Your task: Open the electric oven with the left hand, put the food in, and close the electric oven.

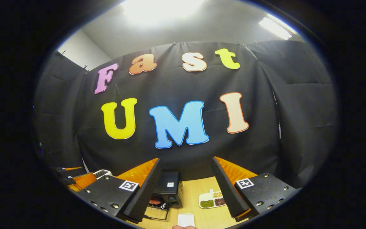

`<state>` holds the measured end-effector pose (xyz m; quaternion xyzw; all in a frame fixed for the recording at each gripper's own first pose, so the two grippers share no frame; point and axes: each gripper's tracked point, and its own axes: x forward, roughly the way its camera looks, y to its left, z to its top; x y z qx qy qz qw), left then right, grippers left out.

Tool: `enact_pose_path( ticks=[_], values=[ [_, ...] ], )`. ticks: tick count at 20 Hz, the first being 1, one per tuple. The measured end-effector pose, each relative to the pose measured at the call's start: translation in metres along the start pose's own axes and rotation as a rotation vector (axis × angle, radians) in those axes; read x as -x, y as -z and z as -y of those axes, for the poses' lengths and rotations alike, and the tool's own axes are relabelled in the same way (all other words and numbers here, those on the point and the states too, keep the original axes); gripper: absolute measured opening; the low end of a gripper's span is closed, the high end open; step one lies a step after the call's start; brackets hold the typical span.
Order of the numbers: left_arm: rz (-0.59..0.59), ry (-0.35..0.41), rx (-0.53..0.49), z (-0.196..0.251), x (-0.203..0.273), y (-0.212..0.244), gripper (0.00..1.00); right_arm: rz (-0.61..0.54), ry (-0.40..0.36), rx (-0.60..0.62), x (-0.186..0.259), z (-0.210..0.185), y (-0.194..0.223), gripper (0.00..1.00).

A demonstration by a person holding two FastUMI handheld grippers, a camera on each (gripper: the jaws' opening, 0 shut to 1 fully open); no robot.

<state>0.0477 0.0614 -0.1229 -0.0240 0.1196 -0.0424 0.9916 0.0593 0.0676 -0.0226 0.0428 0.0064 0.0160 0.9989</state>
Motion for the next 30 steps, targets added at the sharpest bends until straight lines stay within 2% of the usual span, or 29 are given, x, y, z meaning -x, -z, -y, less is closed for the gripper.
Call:
enact_pose_path(
  ticks=[2, 4, 6, 8, 9, 13, 14, 15, 21, 22, 24, 25, 26, 27, 30],
  values=[
    [-0.074, 0.013, 0.026, 0.004, -0.006, 0.029, 0.99, -0.01, -0.001, -0.006, -0.001, 0.004, -0.001, 0.96],
    [-0.186, 0.031, 0.077, 0.008, -0.012, 0.076, 0.95, -0.011, 0.002, -0.005, -0.002, 0.008, 0.001, 0.96],
    [-0.266, 0.013, 0.092, 0.001, -0.019, 0.108, 0.91, -0.035, -0.007, 0.011, -0.002, 0.011, 0.009, 0.96],
    [-0.36, -0.015, 0.092, -0.004, -0.022, 0.141, 0.99, -0.077, -0.008, 0.034, -0.002, 0.019, 0.023, 0.96],
    [-0.409, -0.034, 0.085, -0.008, -0.023, 0.159, 0.95, -0.093, -0.006, 0.04, -0.003, 0.024, 0.028, 0.96],
    [-0.603, -0.066, 0.069, -0.012, -0.023, 0.222, 0.95, -0.125, 0.001, 0.032, -0.009, 0.038, 0.042, 0.96],
    [-0.643, -0.069, 0.065, -0.012, -0.023, 0.236, 0.92, -0.132, 0.004, 0.028, -0.01, 0.043, 0.043, 0.96],
    [-0.68, -0.071, 0.064, -0.013, -0.021, 0.246, 0.95, -0.136, 0.007, 0.024, -0.012, 0.048, 0.044, 0.96],
    [-0.882, -0.095, 0.075, -0.012, -0.017, 0.316, 0.95, -0.163, 0.036, -0.025, -0.026, 0.079, 0.061, 0.96],
    [-0.91, -0.1, 0.068, -0.013, -0.019, 0.327, 1.0, -0.173, 0.041, -0.031, -0.028, 0.085, 0.065, 0.96],
    [-0.994, -0.104, 0.046, -0.015, -0.017, 0.351, 0.96, -0.191, 0.045, -0.036, -0.032, 0.093, 0.072, 0.96],
    [-1.023, -0.104, 0.034, -0.015, -0.018, 0.36, 1.0, -0.195, 0.046, -0.035, -0.033, 0.097, 0.073, 0.96],
    [-1.039, -0.103, 0.021, -0.015, -0.021, 0.367, 1.0, -0.193, 0.048, -0.033, -0.035, 0.101, 0.072, 0.96],
    [-1.053, -0.102, 0.013, -0.015, -0.023, 0.372, 0.96, -0.191, 0.051, -0.031, -0.037, 0.104, 0.072, 0.96],
    [-1.084, -0.113, 0.012, -0.017, -0.031, 0.383, 0.96, -0.188, 0.062, -0.019, -0.039, 0.113, 0.071, 0.96]
  ],
)
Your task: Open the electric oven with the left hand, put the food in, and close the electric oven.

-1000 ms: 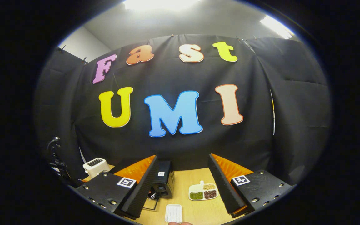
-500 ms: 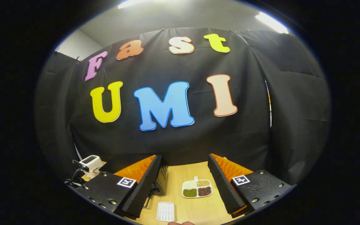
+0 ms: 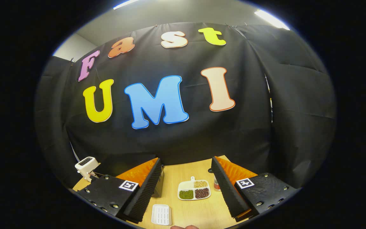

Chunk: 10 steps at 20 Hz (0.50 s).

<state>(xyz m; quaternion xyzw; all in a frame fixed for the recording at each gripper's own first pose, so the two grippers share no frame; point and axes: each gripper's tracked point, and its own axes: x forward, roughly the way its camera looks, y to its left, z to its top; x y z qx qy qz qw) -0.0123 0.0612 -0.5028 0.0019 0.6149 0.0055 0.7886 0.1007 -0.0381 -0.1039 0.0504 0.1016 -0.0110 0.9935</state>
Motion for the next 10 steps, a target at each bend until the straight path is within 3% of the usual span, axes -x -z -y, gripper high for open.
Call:
enact_pose_path(
  ticks=[2, 3, 10],
  values=[
    [-0.012, -0.003, 0.015, 0.0, -0.005, -0.002, 0.92, -0.002, 0.012, 0.007, -0.002, 0.007, 0.0, 0.96],
    [-0.018, -0.004, 0.022, -0.001, -0.007, -0.002, 0.96, -0.005, 0.016, 0.004, -0.001, 0.009, 0.0, 0.96],
    [-0.055, 0.019, 0.039, -0.003, -0.021, 0.0, 1.0, 0.007, 0.034, 0.004, 0.0, 0.01, -0.002, 0.96]
  ],
)
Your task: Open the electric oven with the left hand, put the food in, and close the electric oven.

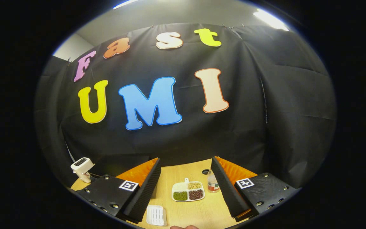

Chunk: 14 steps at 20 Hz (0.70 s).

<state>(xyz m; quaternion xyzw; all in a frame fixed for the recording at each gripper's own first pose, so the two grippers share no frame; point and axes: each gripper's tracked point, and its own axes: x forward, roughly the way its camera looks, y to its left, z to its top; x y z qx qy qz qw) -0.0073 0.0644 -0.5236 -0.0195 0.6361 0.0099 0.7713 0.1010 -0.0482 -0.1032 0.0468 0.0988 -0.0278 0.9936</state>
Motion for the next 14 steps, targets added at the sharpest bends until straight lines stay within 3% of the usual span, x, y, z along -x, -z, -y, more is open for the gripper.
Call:
enact_pose_path(
  ticks=[2, 7, 8, 9, 11, 14],
  values=[
    [-0.013, 0.01, 0.014, -0.001, -0.004, 0.001, 0.96, -0.004, -0.005, 0.007, 0.001, -0.004, 0.001, 0.96],
    [-0.023, 0.025, 0.022, -0.003, -0.01, 0.002, 1.0, -0.021, -0.015, 0.026, 0.006, -0.014, 0.007, 0.96],
    [-0.022, 0.025, 0.014, -0.003, -0.01, 0.001, 0.96, -0.022, -0.016, 0.03, 0.006, -0.016, 0.006, 0.96],
    [-0.014, 0.025, -0.001, -0.003, -0.008, 0.0, 1.0, -0.02, -0.016, 0.034, 0.008, -0.017, 0.005, 0.96],
    [0.004, 0.028, -0.013, -0.004, -0.004, 0.0, 0.96, -0.01, -0.014, 0.036, 0.01, -0.019, 0.002, 0.96],
    [0.027, 0.044, -0.003, -0.003, 0.006, -0.002, 1.0, -0.01, -0.018, 0.035, 0.012, -0.022, 0.0, 0.96]
  ],
)
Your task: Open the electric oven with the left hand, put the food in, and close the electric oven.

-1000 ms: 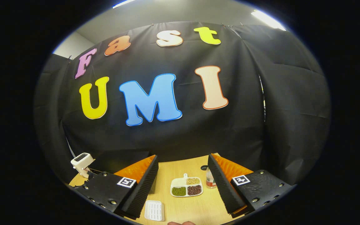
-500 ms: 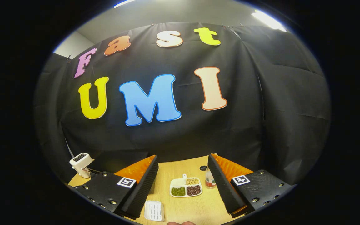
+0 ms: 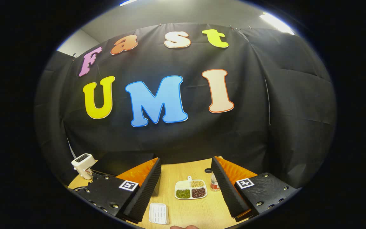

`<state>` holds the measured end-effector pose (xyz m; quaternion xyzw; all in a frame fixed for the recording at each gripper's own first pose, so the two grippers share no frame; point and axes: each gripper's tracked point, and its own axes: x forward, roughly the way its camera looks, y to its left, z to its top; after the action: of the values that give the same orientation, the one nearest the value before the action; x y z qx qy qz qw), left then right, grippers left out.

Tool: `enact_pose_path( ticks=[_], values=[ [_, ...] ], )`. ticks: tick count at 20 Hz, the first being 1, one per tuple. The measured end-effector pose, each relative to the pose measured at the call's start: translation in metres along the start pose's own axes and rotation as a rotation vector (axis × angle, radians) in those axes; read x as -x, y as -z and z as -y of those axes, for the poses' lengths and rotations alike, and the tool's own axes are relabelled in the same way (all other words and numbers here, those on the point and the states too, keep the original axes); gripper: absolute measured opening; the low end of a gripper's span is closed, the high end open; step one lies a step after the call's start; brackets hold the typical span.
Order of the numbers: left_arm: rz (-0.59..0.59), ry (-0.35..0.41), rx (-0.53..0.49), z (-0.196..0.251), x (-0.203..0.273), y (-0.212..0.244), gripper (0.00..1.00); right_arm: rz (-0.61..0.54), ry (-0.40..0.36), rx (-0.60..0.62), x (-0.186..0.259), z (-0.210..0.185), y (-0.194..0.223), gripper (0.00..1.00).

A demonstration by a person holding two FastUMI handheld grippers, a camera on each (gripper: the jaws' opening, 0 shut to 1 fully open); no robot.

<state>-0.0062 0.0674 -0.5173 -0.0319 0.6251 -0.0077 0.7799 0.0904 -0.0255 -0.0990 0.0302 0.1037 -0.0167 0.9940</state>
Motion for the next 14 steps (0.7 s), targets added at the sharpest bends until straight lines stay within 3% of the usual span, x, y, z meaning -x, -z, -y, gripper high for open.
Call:
enact_pose_path(
  ticks=[2, 3, 4, 8, 10, 11, 12, 13, 14],
  values=[
    [0.025, 0.015, -0.009, 0.0, 0.007, -0.001, 0.95, -0.002, -0.005, 0.008, 0.0, -0.003, 0.001, 0.96],
    [0.035, 0.025, 0.003, 0.001, 0.01, -0.002, 1.0, -0.004, -0.009, 0.009, 0.0, -0.005, 0.001, 0.96],
    [0.043, 0.036, 0.02, 0.001, 0.015, -0.003, 0.96, -0.006, -0.013, 0.009, 0.0, -0.007, 0.001, 0.96],
    [0.085, 0.05, 0.013, 0.001, 0.029, -0.009, 0.99, 0.003, -0.024, 0.02, -0.002, -0.013, -0.001, 0.96],
    [0.098, 0.058, 0.03, 0.002, 0.036, -0.012, 0.92, -0.002, -0.027, 0.024, -0.002, -0.015, 0.0, 0.96],
    [0.105, 0.062, 0.04, 0.003, 0.039, -0.013, 0.96, -0.002, -0.026, 0.023, -0.003, -0.015, 0.0, 0.96],
    [0.114, 0.065, 0.045, 0.003, 0.041, -0.015, 1.0, -0.001, -0.025, 0.023, -0.003, -0.015, 0.0, 0.88],
    [0.123, 0.067, 0.049, 0.003, 0.044, -0.017, 0.96, 0.001, -0.023, 0.023, -0.003, -0.015, 0.0, 0.96],
    [0.133, 0.068, 0.05, 0.003, 0.047, -0.02, 0.96, 0.001, -0.019, 0.025, -0.002, -0.013, -0.001, 0.96]
  ],
)
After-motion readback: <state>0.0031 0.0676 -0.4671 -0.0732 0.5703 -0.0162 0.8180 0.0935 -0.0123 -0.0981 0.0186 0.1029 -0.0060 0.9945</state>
